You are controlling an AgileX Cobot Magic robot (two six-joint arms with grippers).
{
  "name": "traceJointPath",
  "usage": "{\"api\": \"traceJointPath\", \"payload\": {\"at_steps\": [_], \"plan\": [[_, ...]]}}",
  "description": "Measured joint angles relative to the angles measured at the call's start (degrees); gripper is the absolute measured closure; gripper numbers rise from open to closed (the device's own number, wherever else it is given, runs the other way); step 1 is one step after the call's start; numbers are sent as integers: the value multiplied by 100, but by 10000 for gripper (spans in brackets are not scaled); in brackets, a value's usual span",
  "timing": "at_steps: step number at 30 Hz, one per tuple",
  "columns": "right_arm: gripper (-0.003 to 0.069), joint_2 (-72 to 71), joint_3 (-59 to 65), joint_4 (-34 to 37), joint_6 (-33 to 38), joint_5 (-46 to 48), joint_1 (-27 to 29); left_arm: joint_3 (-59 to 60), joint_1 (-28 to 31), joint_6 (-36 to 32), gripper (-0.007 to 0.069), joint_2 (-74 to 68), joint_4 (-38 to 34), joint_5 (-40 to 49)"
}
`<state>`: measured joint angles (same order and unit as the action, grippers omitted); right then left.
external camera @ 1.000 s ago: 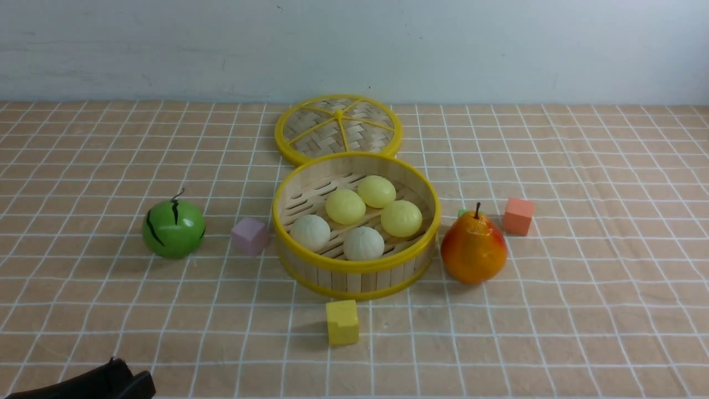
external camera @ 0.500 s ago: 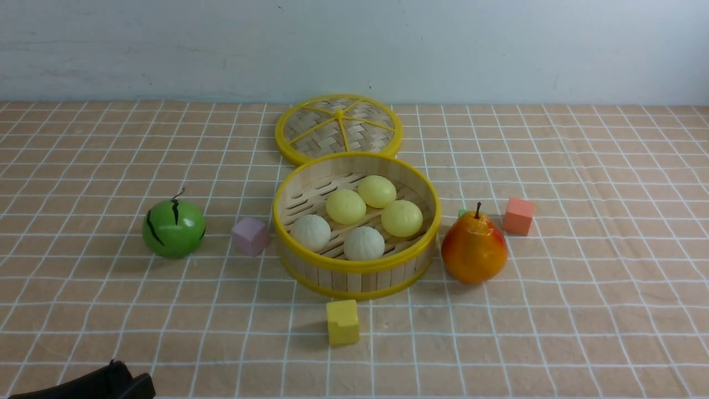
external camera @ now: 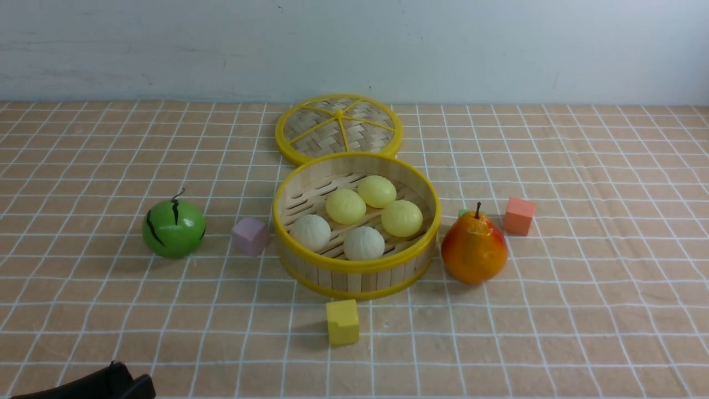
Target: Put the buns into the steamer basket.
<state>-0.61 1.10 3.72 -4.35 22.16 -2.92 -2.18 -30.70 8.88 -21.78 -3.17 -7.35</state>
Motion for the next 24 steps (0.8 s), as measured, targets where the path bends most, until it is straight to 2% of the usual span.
{"api": "traceJointPath", "payload": {"at_steps": [4,6,7,8,9,11,13,15,16,17,18,20,24], "plan": [[626,0,0,0,0,0,0,40,138,0,387,63,-104,-146],[624,0,0,0,0,0,0,70,601,0,400,305,-388,-154],[624,0,0,0,-6,0,0,66,643,0,403,328,-388,-154],[621,0,0,0,-5,0,0,125,1044,0,442,576,-458,-131],[621,0,0,0,-5,0,0,125,1090,0,447,608,-458,-118],[617,0,0,0,-5,0,0,251,1578,0,522,991,-438,44],[615,0,0,0,-5,0,0,350,2025,24,614,1464,-437,422],[612,0,0,0,-5,0,0,357,2249,65,638,1772,-431,879],[609,0,0,0,-5,0,0,362,2373,98,638,2049,-431,1408],[609,0,0,0,-5,0,0,362,2390,104,638,2077,-431,1488],[607,0,0,0,-5,6,0,368,2481,127,638,2198,-423,2155],[606,0,0,0,-5,6,0,390,2523,131,638,2229,-417,2659],[601,0,0,4,-5,6,0,397,2535,235,638,2234,-443,2849]]}}
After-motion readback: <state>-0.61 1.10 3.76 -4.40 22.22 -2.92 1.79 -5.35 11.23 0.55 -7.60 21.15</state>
